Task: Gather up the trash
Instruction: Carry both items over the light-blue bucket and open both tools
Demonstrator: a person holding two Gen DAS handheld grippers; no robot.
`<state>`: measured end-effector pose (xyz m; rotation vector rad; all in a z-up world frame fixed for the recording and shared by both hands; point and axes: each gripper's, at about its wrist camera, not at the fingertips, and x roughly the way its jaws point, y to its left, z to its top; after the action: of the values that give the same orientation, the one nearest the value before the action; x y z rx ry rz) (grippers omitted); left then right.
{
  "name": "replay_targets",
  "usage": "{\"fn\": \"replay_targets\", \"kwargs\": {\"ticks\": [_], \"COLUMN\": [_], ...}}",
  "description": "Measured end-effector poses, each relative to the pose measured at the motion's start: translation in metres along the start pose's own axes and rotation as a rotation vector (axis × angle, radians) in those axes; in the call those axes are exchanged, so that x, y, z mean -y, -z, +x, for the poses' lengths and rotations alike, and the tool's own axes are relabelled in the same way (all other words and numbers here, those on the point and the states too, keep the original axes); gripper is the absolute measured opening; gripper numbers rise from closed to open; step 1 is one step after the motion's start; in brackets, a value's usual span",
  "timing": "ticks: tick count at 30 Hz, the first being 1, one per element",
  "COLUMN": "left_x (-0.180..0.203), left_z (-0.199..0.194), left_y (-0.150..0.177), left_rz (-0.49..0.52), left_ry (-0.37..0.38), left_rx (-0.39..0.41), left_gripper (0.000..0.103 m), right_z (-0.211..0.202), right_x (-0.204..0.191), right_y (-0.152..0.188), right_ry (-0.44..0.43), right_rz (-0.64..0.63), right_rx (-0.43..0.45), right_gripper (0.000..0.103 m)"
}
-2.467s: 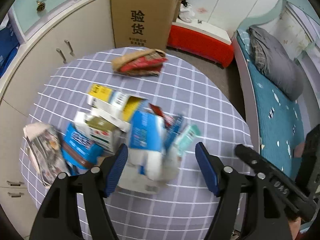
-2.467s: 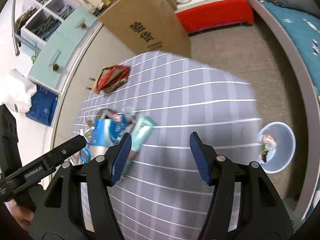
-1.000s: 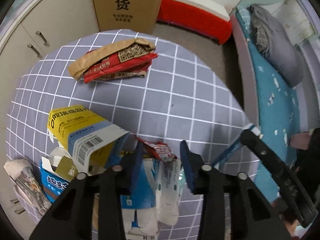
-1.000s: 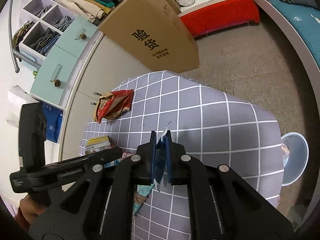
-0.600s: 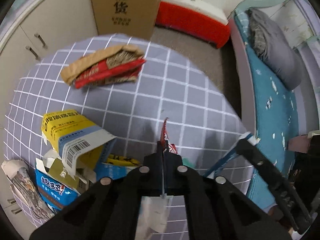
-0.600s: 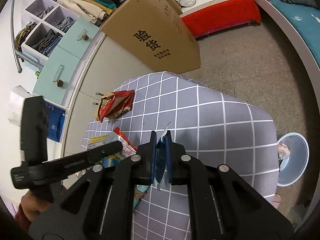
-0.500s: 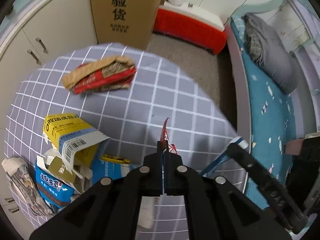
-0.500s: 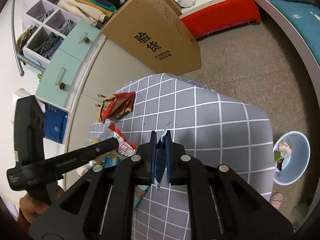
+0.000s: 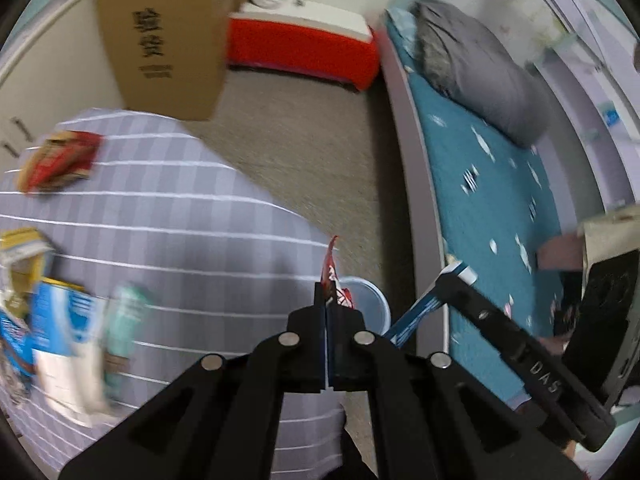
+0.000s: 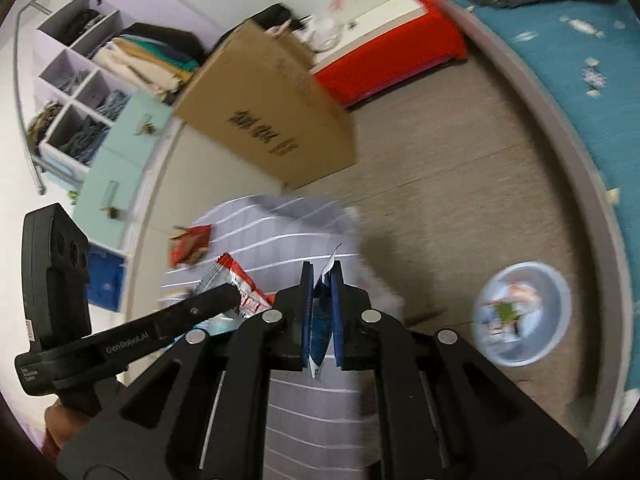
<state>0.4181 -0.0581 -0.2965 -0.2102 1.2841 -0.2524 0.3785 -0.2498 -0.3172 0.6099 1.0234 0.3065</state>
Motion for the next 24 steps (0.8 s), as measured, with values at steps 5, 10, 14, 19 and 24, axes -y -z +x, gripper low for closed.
{"fn": "replay_targets", "kwargs": {"ticks": [5,10,14,19,24], "left_x": [0.055,0.089,0.105,0.118,0.132], "left_z": [0.05,0.1,0.133,0.156,0.17], "left_y": [0.019,0.032,0.043,0.054,0.06], "left_rz": [0.02,0.028,0.018,0.009,0.015], "left_ry": [0.046,0.038,0.03,0.02,0.01], "left_rx": [-0.067,-0.133,-0.189,-0.231,-0.259], "left_gripper": [0.0,0.0,0.0,0.0,0.0], "right_z": [-0.021,-0.02,-0.002,-0.014,-0.03], "right_x": [0.063,0.109,0.138,0.164,0.18], "right_y": [0.002,0.004,0.008,0.01,0.01], "right_ry": [0.12,0.165,0.189,0.217,0.263], "right_rz": [0.007,0.017,0.046,0.052,0.069], "right_rx": [-0.015,-0.047,-0.142,-0.146,-0.141], "right_gripper": [0.009,0.01,0.018,0.052,0.052]}}
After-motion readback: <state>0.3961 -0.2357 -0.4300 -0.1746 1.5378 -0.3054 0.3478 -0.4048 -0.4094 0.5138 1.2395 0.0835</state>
